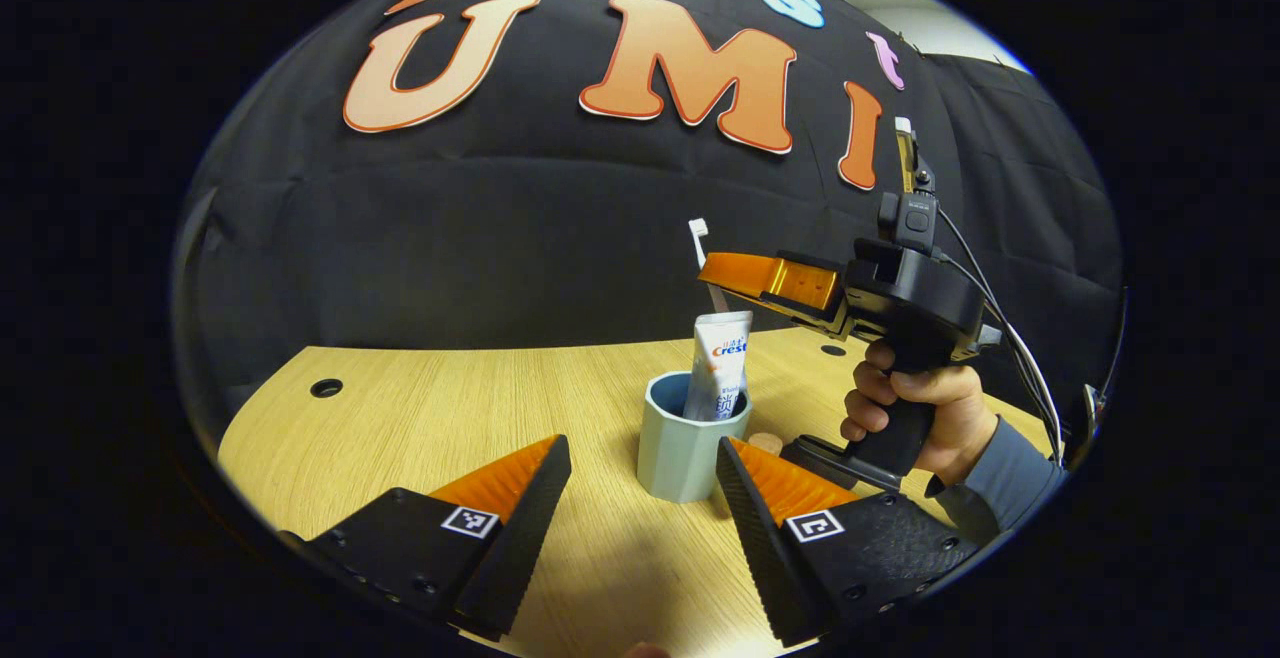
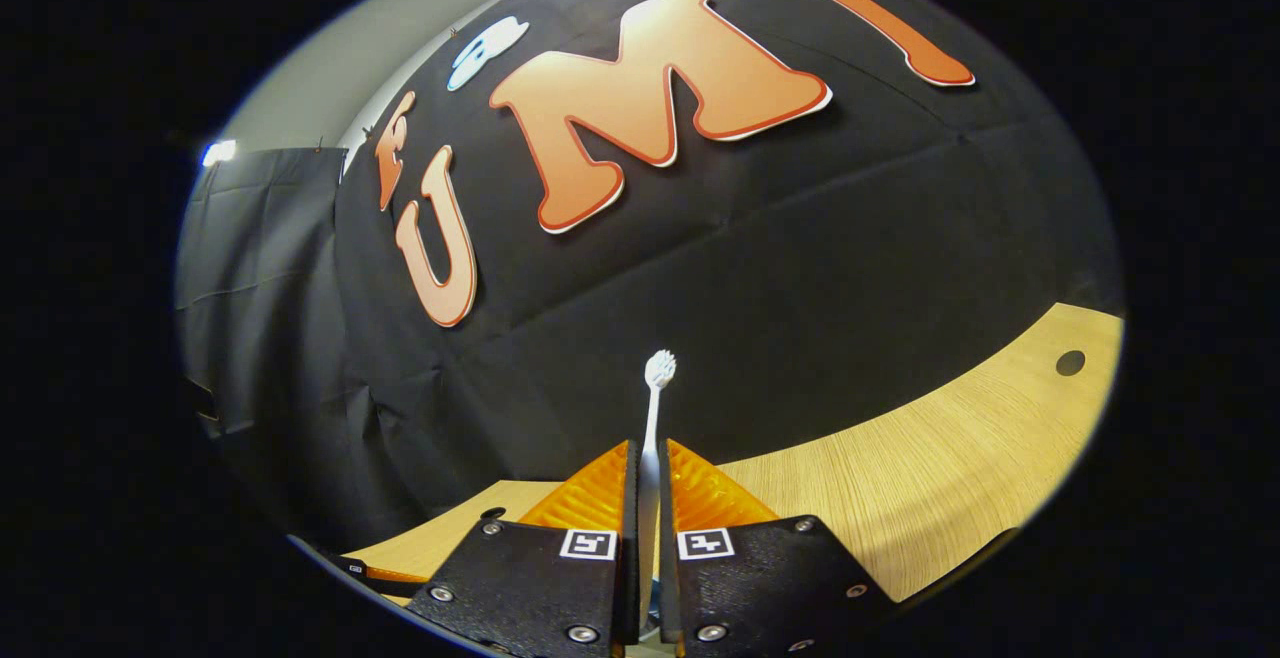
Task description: Put the toothbrush and toothpaste on the desktop into the cup, then pick up the cup and place it on the coaster on the desktop.
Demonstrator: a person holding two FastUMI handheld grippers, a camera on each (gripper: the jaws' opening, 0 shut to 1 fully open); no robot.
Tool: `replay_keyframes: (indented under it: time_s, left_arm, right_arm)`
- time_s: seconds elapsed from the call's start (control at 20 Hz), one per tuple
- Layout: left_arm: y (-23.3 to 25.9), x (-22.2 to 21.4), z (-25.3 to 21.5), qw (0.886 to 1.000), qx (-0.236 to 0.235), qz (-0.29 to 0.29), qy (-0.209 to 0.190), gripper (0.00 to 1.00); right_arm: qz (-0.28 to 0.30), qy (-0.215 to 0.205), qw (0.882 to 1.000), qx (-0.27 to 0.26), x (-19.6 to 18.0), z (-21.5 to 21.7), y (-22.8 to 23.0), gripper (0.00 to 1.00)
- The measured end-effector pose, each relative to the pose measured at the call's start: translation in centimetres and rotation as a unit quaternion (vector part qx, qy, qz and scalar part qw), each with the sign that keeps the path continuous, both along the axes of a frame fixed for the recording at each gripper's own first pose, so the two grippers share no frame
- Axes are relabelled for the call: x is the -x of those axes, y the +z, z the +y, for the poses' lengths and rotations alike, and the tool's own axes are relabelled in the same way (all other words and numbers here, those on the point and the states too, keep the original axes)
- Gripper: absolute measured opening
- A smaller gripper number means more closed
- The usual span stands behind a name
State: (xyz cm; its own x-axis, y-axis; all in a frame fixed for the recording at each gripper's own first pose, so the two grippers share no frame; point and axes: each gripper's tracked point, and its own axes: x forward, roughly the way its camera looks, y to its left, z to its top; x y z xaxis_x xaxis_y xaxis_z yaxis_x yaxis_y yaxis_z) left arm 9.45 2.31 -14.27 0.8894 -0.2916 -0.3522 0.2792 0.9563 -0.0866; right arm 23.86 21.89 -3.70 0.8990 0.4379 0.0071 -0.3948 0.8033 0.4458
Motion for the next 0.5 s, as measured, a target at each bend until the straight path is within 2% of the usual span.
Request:
replay_keyframes:
  time_s: [0.35, 0.45, 0.5]
  left_arm:
    - [-0.3, 0.0, -0.1, 1.0, -0.001, 0.003, 0.0, 0.88]
    - [-0.4, -0.1, 0.0, 1.0, 0.0, 0.005, 0.006, 0.89]
    - [-0.3, -0.2, -0.1, 1.0, 0.001, 0.007, 0.008, 0.89]
  right_arm:
    - [0.026, 0.025, 0.999, 0.012, 1.1, 0.2, -0.9, 0.1]
    - [0.044, 0.037, 0.998, 0.023, 1.8, -0.1, -1.5, 0.21]
    - [0.054, 0.043, 0.997, 0.031, 2.4, -0.3, -1.8, 0.29]
